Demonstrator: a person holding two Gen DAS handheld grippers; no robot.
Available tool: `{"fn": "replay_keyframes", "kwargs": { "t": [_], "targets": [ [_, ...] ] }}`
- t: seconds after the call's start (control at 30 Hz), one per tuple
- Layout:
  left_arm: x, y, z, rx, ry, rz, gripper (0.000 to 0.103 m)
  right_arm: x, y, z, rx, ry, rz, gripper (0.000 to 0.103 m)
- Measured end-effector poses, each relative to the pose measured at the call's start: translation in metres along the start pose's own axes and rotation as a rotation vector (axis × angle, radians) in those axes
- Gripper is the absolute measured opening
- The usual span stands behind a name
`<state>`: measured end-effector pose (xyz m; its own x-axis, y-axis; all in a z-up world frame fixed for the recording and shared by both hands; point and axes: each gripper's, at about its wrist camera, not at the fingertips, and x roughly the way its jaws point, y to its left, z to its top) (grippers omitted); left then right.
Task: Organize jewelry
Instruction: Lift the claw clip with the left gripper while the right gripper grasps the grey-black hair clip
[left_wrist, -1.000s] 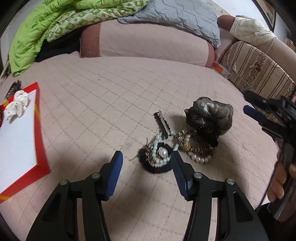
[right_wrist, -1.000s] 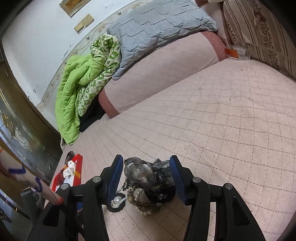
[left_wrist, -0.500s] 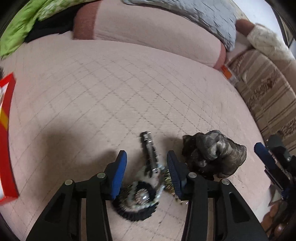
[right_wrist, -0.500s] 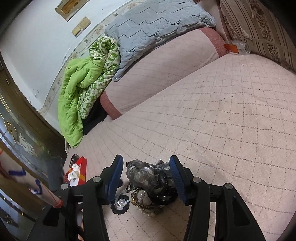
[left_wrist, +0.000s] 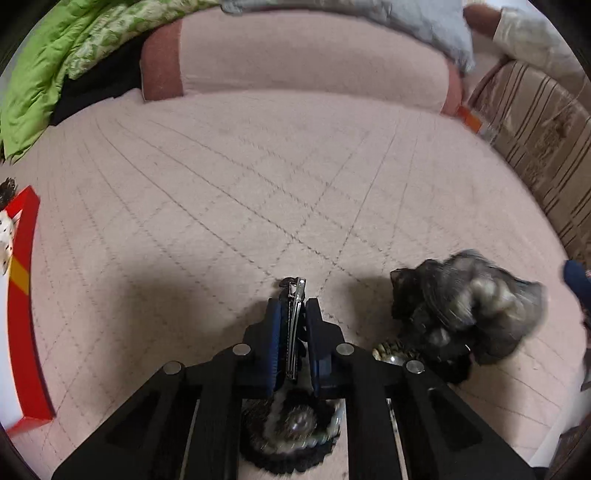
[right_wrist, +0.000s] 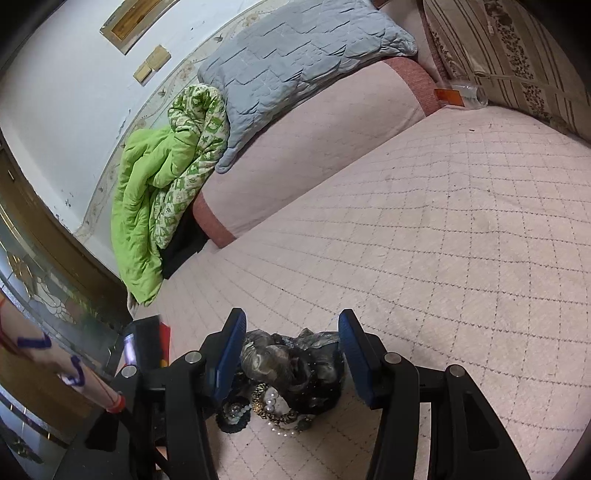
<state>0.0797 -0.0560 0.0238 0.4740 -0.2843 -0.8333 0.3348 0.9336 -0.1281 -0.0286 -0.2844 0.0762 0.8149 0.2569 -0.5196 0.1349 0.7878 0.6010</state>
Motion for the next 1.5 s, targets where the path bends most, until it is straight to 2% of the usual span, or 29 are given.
{"fn": "replay_keyframes", "kwargs": {
  "t": [0.07, 0.17, 0.2, 0.27, 0.47, 0.57, 0.67, 0.87, 0.93, 1.27, 1.5],
  "targets": [
    [-0.022, 0.008, -0.005, -0.011, -0.056, -0.021, 0.013, 0.001, 0.002, -0.002, -0.01, 0.007, 0.003, 0.057],
    [-0.059, 0.015, -0.01, 0.001, -0.146, -0.036, 0.013, 0.003, 0.007, -0.002, -0.04, 0.018, 0.005, 0.068],
    [-0.069, 0.017, -0.012, 0.0, -0.166, -0.039, 0.013, 0.004, 0.009, -0.003, -0.049, 0.022, 0.01, 0.069],
    [-0.086, 0.02, -0.015, -0.002, -0.196, -0.043, 0.013, 0.011, 0.019, -0.007, -0.11, 0.05, 0.011, 0.071],
    [-0.119, 0.013, -0.02, 0.018, -0.256, -0.064, 0.013, 0.039, 0.047, -0.027, -0.291, 0.15, -0.054, 0.071],
    [-0.13, 0.003, -0.018, 0.026, -0.271, -0.079, 0.013, 0.053, 0.043, -0.032, -0.296, 0.21, -0.045, 0.014],
    [-0.146, -0.007, -0.014, 0.04, -0.303, -0.089, 0.013, 0.045, 0.043, -0.031, -0.296, 0.166, -0.03, 0.011],
    [-0.177, -0.02, -0.012, 0.063, -0.375, -0.076, 0.013, -0.002, 0.05, -0.019, -0.286, -0.035, 0.08, 0.01],
    [-0.182, -0.022, -0.014, 0.068, -0.386, -0.063, 0.013, -0.012, 0.052, -0.018, -0.29, -0.071, 0.097, 0.01],
    [-0.174, -0.009, -0.046, 0.062, -0.362, 0.013, 0.013, -0.015, 0.064, -0.025, -0.262, -0.064, 0.158, 0.01],
    [-0.167, 0.016, -0.057, 0.024, -0.353, 0.053, 0.013, -0.013, 0.086, -0.041, -0.335, -0.049, 0.178, 0.01]
  ]
}}
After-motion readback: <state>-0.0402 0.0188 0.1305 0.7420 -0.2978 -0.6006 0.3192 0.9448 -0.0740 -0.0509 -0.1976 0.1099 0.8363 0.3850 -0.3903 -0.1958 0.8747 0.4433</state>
